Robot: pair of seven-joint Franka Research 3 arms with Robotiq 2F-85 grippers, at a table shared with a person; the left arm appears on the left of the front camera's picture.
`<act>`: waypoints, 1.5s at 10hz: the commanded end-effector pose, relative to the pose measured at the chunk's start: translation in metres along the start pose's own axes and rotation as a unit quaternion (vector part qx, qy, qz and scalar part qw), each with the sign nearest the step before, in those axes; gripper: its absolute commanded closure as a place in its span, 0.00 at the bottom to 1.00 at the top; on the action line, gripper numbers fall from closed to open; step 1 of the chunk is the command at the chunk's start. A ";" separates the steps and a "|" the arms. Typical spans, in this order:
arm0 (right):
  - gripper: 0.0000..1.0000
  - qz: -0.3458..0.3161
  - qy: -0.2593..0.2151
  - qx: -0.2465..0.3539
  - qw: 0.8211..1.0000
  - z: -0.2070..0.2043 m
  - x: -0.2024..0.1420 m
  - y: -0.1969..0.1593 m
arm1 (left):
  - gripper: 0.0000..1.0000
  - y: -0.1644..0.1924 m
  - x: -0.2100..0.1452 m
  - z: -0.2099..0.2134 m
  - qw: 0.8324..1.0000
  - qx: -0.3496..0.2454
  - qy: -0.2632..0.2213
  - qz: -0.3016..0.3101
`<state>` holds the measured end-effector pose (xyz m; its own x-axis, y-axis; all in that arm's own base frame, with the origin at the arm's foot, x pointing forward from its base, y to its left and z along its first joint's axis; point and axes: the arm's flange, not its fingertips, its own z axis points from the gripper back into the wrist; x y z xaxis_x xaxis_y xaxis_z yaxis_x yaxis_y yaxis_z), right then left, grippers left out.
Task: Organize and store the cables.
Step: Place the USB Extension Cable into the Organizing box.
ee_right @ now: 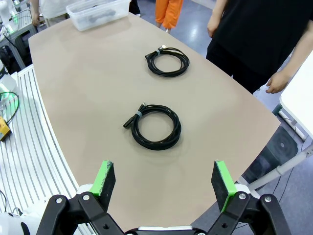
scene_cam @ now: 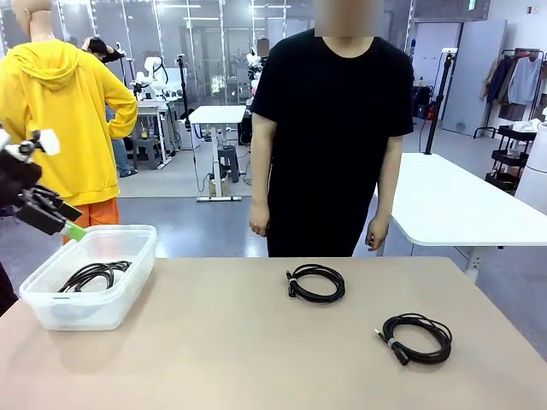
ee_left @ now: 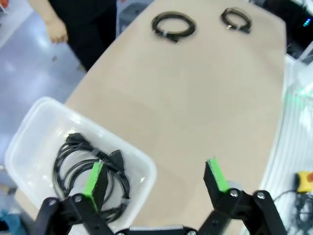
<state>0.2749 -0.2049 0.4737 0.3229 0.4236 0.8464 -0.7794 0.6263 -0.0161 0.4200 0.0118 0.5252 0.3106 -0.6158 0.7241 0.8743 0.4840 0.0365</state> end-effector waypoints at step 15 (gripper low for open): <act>0.00 -0.022 0.254 -0.073 0.964 -0.148 0.103 0.038 | 0.00 -0.026 -0.021 0.005 0.998 -0.015 -0.053 0.006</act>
<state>0.3584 -0.0722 0.5014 0.5111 0.6276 0.5874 -0.7100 0.6934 -0.1231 0.3871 0.0142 0.5101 0.2796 -0.5406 0.7935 0.8804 0.4740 0.0127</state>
